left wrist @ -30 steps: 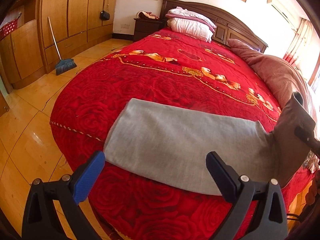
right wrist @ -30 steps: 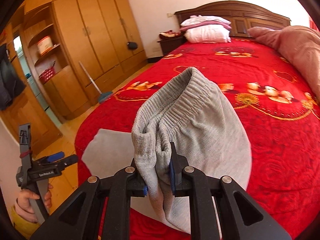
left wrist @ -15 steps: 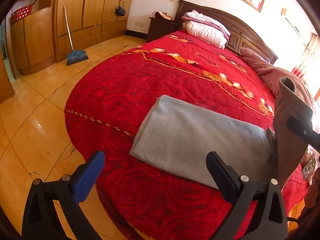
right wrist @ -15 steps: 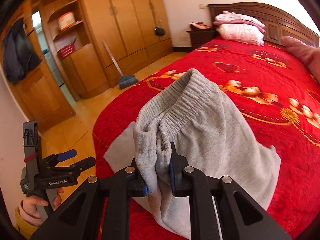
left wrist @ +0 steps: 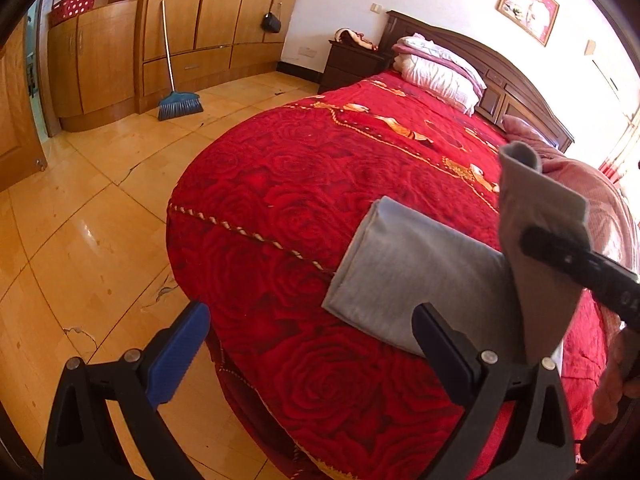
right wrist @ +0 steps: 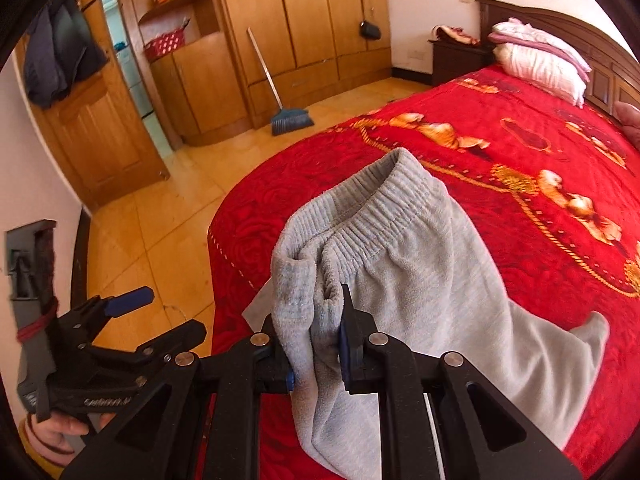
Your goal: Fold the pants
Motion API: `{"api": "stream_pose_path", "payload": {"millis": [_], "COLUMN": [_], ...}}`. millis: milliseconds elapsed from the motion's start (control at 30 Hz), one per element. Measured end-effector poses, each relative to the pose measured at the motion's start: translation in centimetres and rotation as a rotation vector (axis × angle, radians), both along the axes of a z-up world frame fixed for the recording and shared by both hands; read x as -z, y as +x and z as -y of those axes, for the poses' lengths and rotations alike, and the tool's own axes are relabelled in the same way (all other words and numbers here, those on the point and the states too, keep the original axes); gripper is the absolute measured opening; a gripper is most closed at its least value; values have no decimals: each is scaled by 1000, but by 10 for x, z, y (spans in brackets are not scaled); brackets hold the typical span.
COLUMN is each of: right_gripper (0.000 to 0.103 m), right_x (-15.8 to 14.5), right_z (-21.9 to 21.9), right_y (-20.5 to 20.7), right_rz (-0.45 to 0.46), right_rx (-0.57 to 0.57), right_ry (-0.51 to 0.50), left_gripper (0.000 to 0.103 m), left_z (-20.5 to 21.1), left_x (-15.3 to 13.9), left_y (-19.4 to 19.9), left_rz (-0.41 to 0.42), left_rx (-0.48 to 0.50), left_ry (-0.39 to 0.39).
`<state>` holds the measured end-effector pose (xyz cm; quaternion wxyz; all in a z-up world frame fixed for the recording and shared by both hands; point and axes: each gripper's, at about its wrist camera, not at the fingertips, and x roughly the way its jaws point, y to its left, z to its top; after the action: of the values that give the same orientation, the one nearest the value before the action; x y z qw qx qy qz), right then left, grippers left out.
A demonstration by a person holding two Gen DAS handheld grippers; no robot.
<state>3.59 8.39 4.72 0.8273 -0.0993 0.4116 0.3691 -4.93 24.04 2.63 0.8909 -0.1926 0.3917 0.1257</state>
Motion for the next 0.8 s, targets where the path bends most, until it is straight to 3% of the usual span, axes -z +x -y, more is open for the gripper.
{"api": "stream_pose_path", "payload": {"millis": [200,300,367,467,600,667,800], "right_gripper": [17,25,30,33,40,45,45], "right_x": [31,44,46,36,20,16,18], "right_z": [-28,-33,-34,-31,-10,12,58], "right_y": [14,22,23,15,0,-3,-4], "right_rz": [-52,-100,-118,-73,-30,-42,-72], "right_rx": [-22,-36,-47,-82,-109,-93,-35], "right_ry": [-53,-52,-28,-22,5,30,34], "left_gripper": [103,103,103,103,103,103,103], "left_z": [-6,-7,-6,-4,-1,1,6], "left_x": [5,7,9,11,10,9,5], "left_y": [-2,-3,-3,-2,-1,0,3], "left_rz": [-6,-12,-16,-23,-25,-21,-4], "left_rx": [-18,-24,-25,-21,-14,-9,4], "left_ry": [-8,-11,-10,-8,-5,-12,-40]}}
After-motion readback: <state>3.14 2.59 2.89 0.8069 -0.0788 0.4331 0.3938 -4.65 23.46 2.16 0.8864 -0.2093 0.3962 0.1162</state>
